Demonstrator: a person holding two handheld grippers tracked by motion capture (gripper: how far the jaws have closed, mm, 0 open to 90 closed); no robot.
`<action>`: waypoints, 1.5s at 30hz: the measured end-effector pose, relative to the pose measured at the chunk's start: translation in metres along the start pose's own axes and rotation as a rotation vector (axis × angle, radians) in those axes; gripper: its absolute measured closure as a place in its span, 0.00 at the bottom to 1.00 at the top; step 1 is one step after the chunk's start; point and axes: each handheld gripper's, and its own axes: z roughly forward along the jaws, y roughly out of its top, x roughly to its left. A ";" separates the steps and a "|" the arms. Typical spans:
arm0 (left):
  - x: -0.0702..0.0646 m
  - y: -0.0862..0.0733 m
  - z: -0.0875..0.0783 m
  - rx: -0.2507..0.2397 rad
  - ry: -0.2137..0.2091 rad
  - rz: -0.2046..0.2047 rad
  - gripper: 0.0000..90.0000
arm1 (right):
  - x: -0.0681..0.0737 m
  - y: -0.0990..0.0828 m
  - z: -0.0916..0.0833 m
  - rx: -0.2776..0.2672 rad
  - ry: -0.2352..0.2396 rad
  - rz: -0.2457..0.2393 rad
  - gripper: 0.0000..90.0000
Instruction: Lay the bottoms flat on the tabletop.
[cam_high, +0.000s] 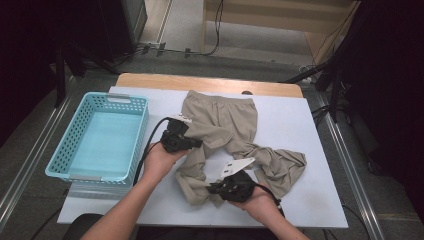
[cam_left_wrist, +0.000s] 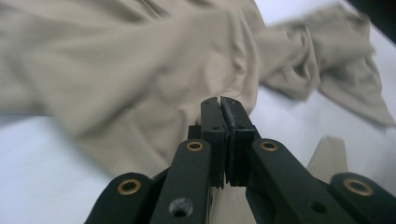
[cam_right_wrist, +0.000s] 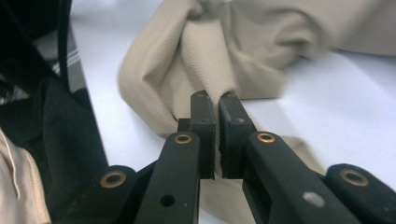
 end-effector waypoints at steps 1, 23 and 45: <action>0.004 0.001 -0.003 -0.007 0.011 -0.012 0.99 | -0.005 -0.001 -0.007 -0.010 -0.012 0.016 0.93; 0.030 0.013 0.010 -0.043 0.045 -0.099 0.98 | -0.072 -0.034 -0.060 -0.105 -0.294 0.172 0.74; 0.027 0.015 0.005 -0.059 0.043 -0.132 0.98 | -0.054 -0.028 0.002 0.024 -0.190 0.046 0.90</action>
